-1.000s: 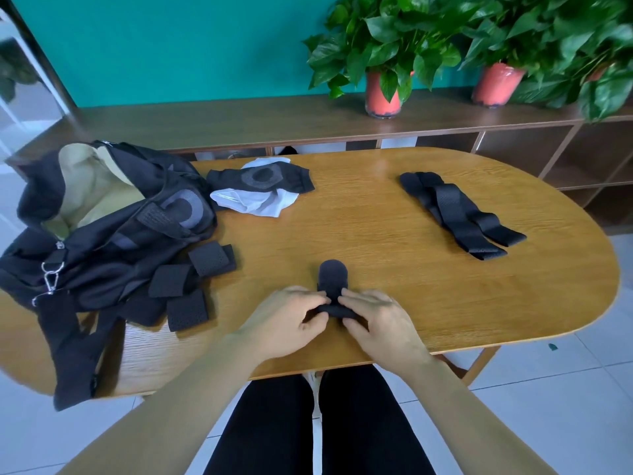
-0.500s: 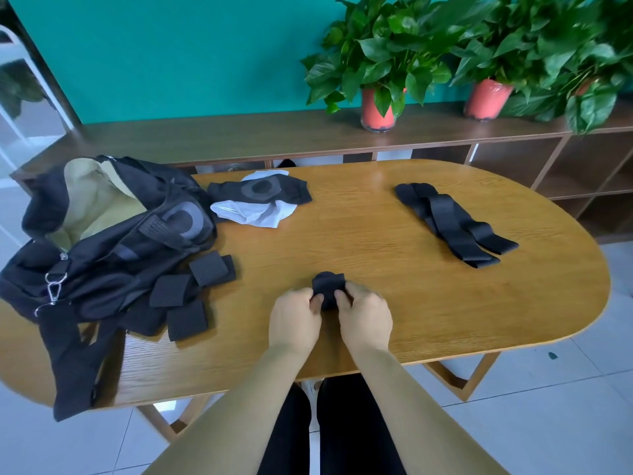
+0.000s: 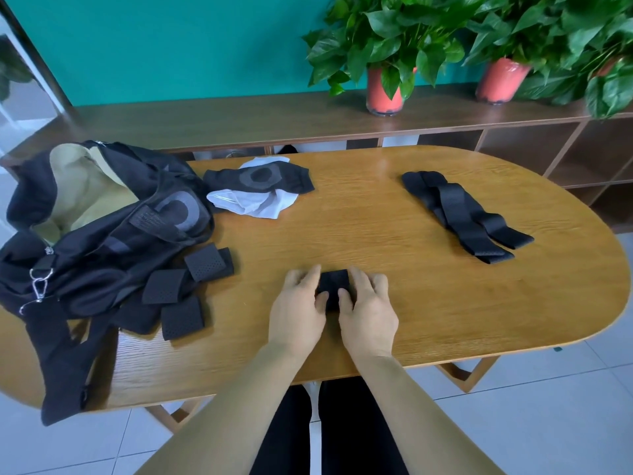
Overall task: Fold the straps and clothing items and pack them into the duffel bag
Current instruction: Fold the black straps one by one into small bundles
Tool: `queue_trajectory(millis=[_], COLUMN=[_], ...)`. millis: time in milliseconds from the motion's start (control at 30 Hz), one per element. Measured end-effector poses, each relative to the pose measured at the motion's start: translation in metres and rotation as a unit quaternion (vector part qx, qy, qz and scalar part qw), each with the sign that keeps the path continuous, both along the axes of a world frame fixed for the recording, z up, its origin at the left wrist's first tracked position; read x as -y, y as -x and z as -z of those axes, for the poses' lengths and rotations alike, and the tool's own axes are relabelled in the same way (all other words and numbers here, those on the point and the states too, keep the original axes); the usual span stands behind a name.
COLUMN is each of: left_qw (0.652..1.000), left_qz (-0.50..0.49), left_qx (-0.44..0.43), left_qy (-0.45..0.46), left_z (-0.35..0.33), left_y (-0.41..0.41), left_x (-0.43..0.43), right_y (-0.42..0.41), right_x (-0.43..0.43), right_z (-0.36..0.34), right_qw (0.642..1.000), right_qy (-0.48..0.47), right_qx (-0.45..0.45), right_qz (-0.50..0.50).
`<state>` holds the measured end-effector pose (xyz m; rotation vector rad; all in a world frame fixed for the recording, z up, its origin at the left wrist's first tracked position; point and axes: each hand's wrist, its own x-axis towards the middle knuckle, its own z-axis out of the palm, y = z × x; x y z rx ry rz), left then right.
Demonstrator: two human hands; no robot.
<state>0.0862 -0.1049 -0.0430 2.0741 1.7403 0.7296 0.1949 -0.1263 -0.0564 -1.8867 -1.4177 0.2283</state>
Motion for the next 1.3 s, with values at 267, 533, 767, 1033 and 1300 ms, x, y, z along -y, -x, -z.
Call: queue_trajectory(millis=[267, 533, 767, 1033, 1300], left_qw=[0.994, 0.99, 0.988, 0.978, 0.979], left_qz=[0.06, 0.071, 0.026, -0.112, -0.148], left_qx=[-0.088, 0.08, 0.143, 0.16, 0.138], left_qy=[0.031, 0.092, 0.048, -0.069, -0.031], left_z=[0.0, -0.008, -0.026, -0.046, -0.035], left_y=[0.0, 0.006, 0.046, 0.163, 0.217], left_x=[-0.003, 0.001, 0.011, -0.005, 0.0], right_y=[0.001, -0.003, 0.036, 0.147, 0.201], right_x=[-0.004, -0.004, -0.003, -0.038, -0.048], right_z=[0.005, -0.007, -0.029, -0.064, -0.057], right_qw=[0.997, 0.991, 0.958, 0.932, 0.938], right_qy=[-0.011, 0.102, 0.082, 0.039, 0.073], right_qx=[0.072, -0.091, -0.264, -0.294, -0.199], right_qz=[-0.003, -0.009, -0.078, -0.21, -0.274])
